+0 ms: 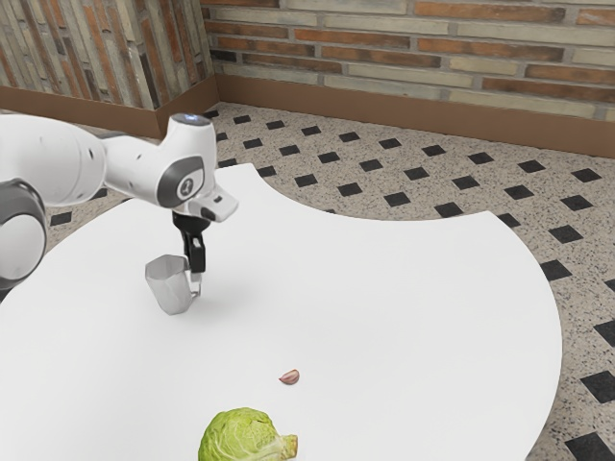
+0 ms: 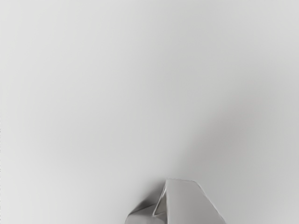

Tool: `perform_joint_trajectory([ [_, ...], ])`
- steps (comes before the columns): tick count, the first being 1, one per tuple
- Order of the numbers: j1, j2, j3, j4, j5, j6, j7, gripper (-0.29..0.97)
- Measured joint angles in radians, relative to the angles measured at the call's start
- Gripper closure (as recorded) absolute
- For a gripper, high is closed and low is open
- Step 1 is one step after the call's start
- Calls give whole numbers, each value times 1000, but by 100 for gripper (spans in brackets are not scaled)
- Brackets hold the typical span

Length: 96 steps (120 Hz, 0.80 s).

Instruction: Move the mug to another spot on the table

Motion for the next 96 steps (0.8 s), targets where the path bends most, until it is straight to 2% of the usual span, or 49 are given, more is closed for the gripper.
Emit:
perform_joint_trajectory([
  [78, 11, 38, -1, -2, -20, 46, 35, 0],
  [96, 11, 40, 0, -2, -36, 48, 37, 10],
])
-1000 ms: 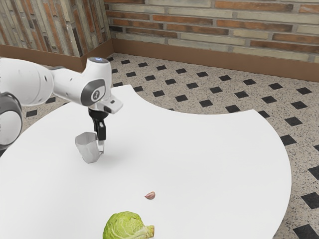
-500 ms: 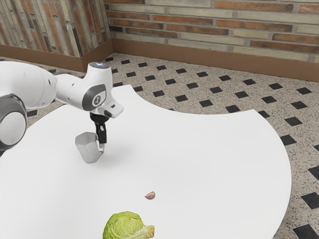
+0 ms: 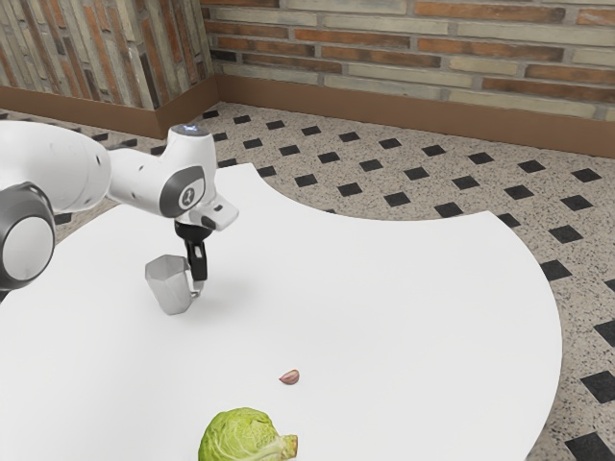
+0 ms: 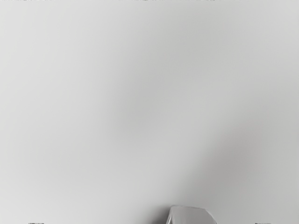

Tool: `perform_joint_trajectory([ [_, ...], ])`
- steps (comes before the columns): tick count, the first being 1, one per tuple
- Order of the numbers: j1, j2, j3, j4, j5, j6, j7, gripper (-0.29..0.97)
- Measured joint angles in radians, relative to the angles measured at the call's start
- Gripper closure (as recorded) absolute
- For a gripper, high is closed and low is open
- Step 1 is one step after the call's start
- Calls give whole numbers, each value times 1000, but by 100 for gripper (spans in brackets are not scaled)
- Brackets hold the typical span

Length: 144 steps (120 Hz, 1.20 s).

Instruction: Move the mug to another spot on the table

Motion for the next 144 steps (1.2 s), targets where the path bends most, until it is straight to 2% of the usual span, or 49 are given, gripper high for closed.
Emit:
perform_joint_trajectory([
  [22, 0, 0, 0, 0, -8, 1, -2, 38],
  [38, -1, 1, -1, 0, -9, 1, -15, 53],
  [64, -2, 2, -1, 7, -6, -59, -58, 57],
  [111, -1, 4, -2, 77, 1, -363, -133, 61],
  [125, -4, 34, -4, 144, 9, -447, -160, 66],
  [144, -11, 122, -51, 291, 14, -526, -204, 69],
])
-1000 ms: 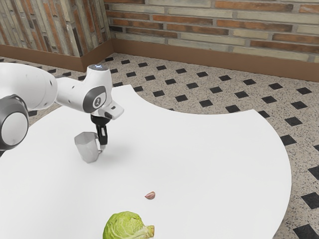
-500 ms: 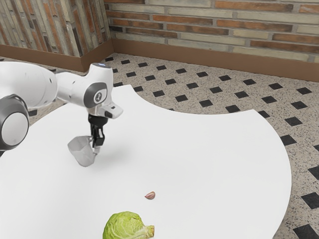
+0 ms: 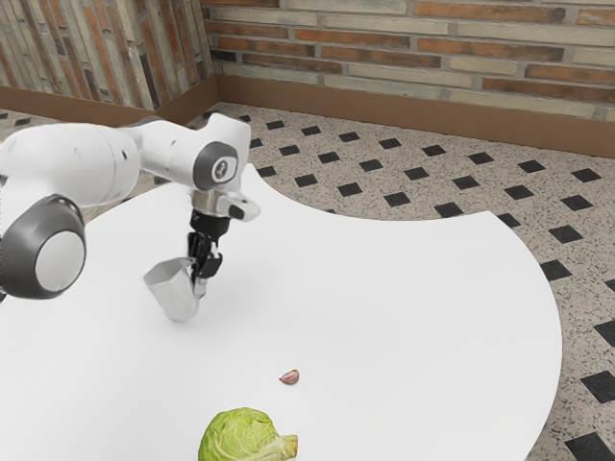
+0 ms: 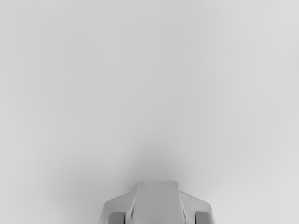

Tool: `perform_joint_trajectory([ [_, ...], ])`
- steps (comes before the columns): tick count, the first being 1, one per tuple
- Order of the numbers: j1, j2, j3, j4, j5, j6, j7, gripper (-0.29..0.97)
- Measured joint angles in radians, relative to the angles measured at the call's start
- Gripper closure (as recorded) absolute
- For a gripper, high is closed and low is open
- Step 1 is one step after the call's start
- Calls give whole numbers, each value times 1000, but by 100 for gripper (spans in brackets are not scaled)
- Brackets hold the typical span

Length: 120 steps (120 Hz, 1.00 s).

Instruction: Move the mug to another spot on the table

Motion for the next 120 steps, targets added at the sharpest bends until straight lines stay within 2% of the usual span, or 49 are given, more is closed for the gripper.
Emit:
perform_joint_trajectory([
  [32, -6, 102, -56, 156, 3, -86, -91, 70],
  [75, -6, 140, -121, 204, 4, -133, -217, 72],
  [120, -5, 188, -127, 262, 9, -166, -322, 71],
])
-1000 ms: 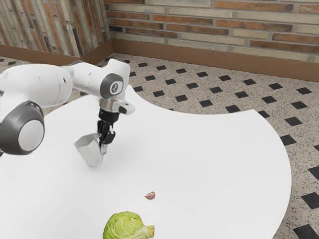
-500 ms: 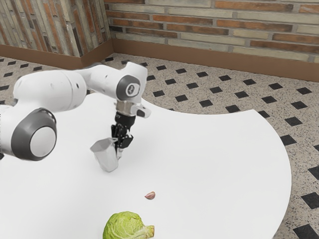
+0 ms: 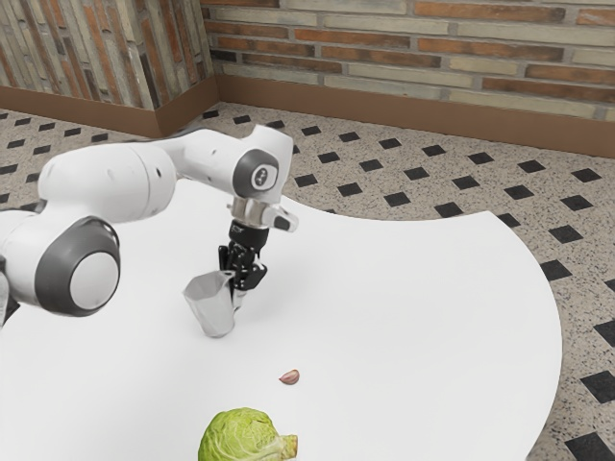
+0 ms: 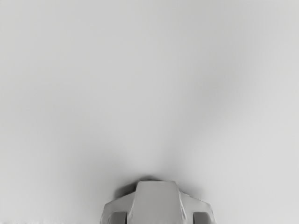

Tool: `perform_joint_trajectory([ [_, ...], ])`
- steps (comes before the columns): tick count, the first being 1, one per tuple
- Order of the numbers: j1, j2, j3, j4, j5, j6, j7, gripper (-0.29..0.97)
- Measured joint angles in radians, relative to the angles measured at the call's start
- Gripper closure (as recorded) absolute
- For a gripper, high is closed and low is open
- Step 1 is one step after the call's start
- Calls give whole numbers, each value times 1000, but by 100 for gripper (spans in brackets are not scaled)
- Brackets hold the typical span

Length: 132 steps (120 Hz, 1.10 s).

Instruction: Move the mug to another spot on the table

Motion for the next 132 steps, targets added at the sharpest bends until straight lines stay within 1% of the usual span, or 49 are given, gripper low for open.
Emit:
perform_joint_trajectory([
  [6, 0, 1, 0, 0, 0, -2, -11, 67],
  [22, -1, 1, 0, -1, -9, -9, -46, 39],
  [35, -1, 0, 0, 0, -12, -12, -73, 23],
  [52, -12, -11, 0, 1, -12, 15, -104, 12],
  [73, -12, -54, 9, 0, -9, 49, -132, 5],
  [87, -10, -149, 9, -15, 0, 63, -147, 3],
  [103, -10, -317, 9, -102, -7, 96, -162, 2],
  [120, -11, -530, 10, -287, -41, 180, -178, 1],
  [132, -12, -640, 11, -393, -49, 230, -189, 1],
])
